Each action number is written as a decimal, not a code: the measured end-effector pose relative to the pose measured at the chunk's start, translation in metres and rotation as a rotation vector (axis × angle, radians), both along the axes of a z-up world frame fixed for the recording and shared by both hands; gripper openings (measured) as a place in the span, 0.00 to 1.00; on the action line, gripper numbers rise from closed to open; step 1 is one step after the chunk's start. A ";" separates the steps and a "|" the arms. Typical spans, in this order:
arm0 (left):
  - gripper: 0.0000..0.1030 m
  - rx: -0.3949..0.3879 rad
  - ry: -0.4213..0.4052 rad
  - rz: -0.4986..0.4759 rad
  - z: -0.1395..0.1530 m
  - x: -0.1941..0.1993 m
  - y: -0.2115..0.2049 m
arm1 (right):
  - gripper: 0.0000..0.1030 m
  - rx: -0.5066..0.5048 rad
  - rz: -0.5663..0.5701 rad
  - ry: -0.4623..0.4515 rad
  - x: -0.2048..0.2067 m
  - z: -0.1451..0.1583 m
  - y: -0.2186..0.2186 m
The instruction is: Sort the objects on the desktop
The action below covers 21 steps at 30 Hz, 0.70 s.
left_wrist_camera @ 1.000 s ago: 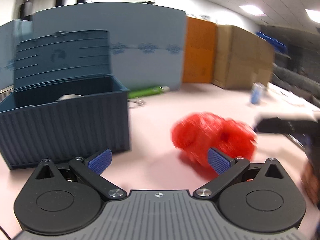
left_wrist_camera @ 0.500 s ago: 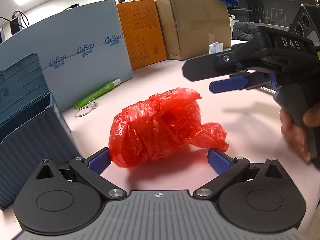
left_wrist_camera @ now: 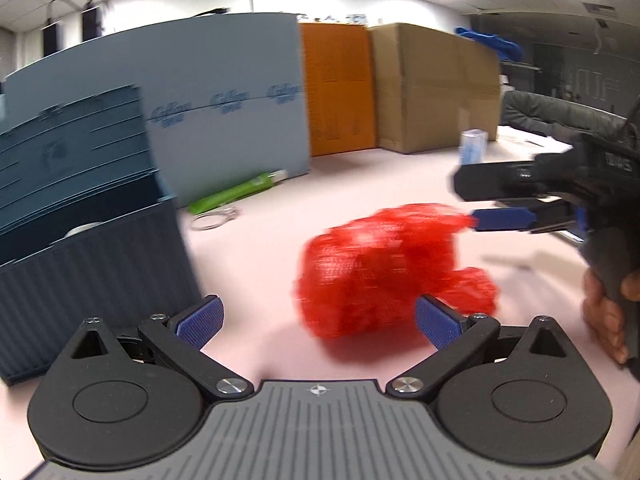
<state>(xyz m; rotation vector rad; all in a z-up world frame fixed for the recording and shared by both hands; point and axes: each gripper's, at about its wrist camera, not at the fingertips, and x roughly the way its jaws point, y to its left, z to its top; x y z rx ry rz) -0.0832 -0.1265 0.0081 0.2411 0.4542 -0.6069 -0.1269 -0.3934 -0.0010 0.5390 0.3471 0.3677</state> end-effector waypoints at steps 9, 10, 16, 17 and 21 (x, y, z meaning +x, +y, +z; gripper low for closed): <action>0.99 -0.019 -0.005 0.118 0.003 0.013 0.038 | 1.00 -0.037 0.019 0.002 0.000 0.001 0.006; 0.99 -0.024 -0.006 0.130 0.003 0.013 0.040 | 1.00 -0.038 0.025 0.003 0.000 0.000 0.007; 0.99 0.008 -0.008 0.148 0.002 0.014 0.035 | 1.00 -0.042 0.045 0.007 0.002 0.001 0.009; 0.99 0.023 -0.017 0.144 0.002 0.013 0.033 | 1.00 -0.041 0.048 0.007 0.002 0.001 0.010; 0.99 0.069 -0.045 0.148 0.000 0.012 0.024 | 1.00 -0.041 0.063 0.015 0.004 0.001 0.012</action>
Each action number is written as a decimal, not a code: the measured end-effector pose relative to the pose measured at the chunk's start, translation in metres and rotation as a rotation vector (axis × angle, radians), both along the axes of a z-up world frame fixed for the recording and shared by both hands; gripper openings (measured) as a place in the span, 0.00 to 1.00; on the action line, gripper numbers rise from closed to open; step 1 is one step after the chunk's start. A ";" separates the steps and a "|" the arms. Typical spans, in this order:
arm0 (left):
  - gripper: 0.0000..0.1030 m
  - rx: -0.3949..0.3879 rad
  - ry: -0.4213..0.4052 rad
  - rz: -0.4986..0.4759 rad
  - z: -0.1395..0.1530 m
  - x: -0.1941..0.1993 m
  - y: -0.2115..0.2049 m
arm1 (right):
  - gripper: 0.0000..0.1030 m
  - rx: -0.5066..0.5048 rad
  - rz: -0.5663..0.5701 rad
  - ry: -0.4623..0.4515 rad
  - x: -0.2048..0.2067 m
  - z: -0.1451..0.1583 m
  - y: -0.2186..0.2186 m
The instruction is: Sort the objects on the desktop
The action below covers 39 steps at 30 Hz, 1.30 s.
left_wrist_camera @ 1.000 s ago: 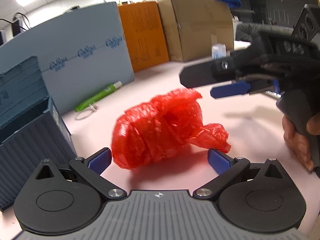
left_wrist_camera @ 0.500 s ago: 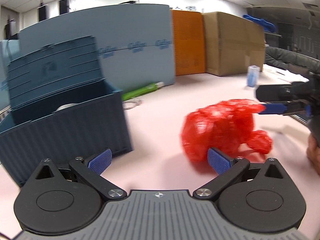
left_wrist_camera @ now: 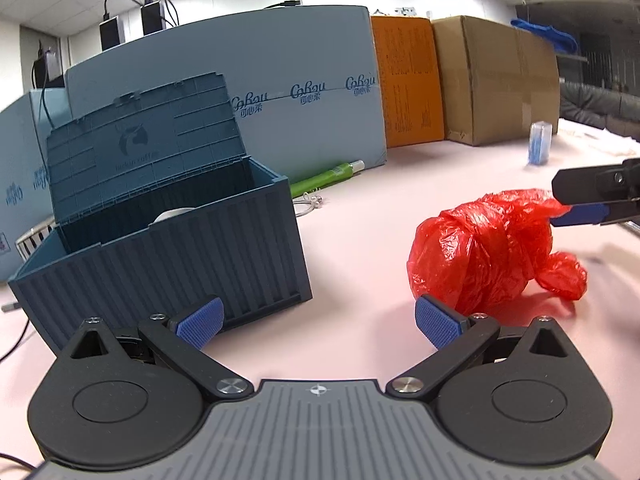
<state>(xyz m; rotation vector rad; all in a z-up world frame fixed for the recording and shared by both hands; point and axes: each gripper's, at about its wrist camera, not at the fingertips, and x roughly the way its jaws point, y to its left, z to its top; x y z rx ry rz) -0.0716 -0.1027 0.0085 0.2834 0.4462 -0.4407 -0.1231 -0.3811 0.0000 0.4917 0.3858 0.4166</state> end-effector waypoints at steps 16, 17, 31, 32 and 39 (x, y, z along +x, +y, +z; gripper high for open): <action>0.99 0.045 0.007 0.078 -0.003 0.013 -0.007 | 1.00 -0.064 0.024 0.021 0.009 0.002 0.017; 0.99 0.046 0.008 0.079 -0.003 0.013 -0.007 | 1.00 -0.065 0.025 0.020 0.010 0.002 0.017; 1.00 0.098 -0.009 0.056 -0.005 0.015 -0.016 | 1.00 -0.070 0.028 0.031 0.012 0.001 0.019; 1.00 0.100 -0.010 0.053 -0.005 0.015 -0.016 | 1.00 -0.070 0.028 0.033 0.013 0.001 0.019; 1.00 0.102 -0.023 0.034 -0.005 0.012 -0.017 | 1.00 -0.068 0.000 0.036 0.011 0.000 0.017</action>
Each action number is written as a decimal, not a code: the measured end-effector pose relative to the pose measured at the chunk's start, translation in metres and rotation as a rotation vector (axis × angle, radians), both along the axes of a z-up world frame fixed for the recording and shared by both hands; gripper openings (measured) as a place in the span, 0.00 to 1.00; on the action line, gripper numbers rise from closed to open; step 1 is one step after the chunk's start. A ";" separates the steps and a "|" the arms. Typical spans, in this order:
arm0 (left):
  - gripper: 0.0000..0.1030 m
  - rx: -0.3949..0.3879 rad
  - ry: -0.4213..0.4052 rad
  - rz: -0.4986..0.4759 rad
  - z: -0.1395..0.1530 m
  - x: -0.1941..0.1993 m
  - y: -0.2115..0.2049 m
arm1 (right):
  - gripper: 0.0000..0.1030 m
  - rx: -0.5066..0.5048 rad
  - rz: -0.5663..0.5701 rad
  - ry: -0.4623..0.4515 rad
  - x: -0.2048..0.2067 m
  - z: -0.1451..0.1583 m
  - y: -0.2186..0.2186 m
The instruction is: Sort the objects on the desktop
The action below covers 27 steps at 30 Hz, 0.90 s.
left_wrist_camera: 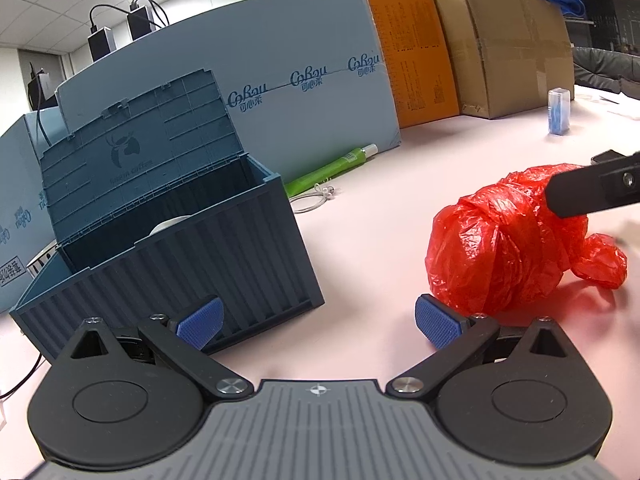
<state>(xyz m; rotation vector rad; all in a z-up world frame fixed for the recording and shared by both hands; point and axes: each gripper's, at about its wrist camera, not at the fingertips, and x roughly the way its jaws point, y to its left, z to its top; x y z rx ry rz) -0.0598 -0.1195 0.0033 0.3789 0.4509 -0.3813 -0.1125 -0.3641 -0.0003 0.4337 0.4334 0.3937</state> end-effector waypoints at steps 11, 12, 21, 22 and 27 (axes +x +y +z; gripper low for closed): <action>0.99 -0.057 0.061 -0.079 0.001 -0.010 0.020 | 1.00 0.029 0.010 0.018 0.001 -0.003 -0.005; 0.99 -0.061 0.064 -0.093 0.001 -0.011 0.021 | 1.00 0.029 0.011 0.019 0.001 -0.003 -0.005; 0.99 -0.066 0.099 -0.237 -0.001 -0.015 0.015 | 1.00 0.016 0.025 0.037 0.005 -0.003 -0.002; 0.99 -0.059 0.097 -0.252 -0.001 -0.016 0.013 | 1.00 0.016 0.025 0.036 0.005 -0.003 -0.002; 0.99 -0.042 0.087 -0.308 -0.001 -0.020 0.007 | 1.00 0.008 0.033 0.035 0.006 -0.003 0.000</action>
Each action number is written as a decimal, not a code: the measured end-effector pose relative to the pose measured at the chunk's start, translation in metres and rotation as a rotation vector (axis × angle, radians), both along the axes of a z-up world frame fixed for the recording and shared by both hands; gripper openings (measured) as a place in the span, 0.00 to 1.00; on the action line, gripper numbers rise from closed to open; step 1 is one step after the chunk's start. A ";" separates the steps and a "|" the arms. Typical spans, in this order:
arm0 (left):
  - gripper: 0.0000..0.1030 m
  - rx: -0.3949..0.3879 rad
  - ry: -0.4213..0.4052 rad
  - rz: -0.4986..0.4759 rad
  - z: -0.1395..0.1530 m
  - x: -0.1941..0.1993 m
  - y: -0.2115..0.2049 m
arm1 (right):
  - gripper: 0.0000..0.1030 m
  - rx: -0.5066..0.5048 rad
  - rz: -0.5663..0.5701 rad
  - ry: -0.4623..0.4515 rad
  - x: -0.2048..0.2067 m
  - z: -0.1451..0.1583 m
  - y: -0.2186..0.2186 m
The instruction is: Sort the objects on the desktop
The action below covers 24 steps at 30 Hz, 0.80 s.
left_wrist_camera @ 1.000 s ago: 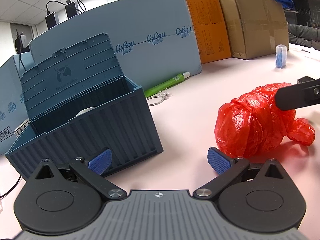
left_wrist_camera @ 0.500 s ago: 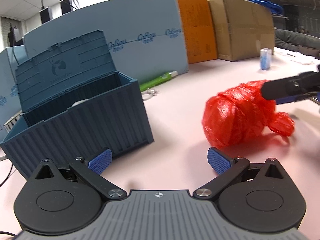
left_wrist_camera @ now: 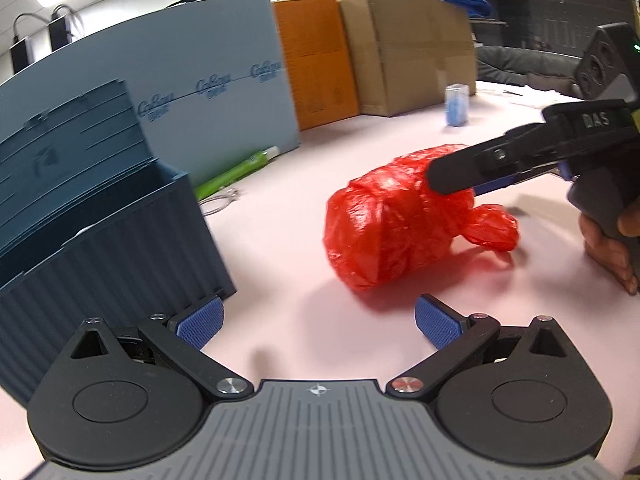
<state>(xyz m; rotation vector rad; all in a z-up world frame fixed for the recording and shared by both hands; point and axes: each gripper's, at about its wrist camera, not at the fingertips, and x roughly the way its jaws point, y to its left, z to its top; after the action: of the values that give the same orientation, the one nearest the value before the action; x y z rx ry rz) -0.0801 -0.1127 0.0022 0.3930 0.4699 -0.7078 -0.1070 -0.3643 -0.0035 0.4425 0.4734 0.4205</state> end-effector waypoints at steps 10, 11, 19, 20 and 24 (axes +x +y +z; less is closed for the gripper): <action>0.99 0.006 -0.001 -0.040 0.001 0.006 -0.013 | 1.00 0.011 -0.003 0.001 0.001 -0.001 -0.002; 0.99 0.008 -0.001 -0.044 0.001 0.006 -0.015 | 1.00 0.013 -0.005 0.000 0.001 -0.001 -0.002; 0.99 -0.061 -0.032 -0.024 0.004 0.005 -0.005 | 1.00 0.062 -0.013 -0.015 -0.003 -0.002 -0.010; 0.99 -0.086 -0.033 -0.017 0.005 0.006 0.000 | 1.00 0.075 -0.016 -0.017 -0.004 -0.002 -0.012; 0.99 -0.102 0.004 0.019 0.006 0.014 0.003 | 1.00 0.102 -0.018 -0.008 -0.003 -0.003 -0.015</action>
<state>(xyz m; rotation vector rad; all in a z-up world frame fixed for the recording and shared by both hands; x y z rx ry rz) -0.0662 -0.1092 0.0083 0.2915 0.4390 -0.7109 -0.1101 -0.3798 -0.0067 0.5434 0.4410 0.4299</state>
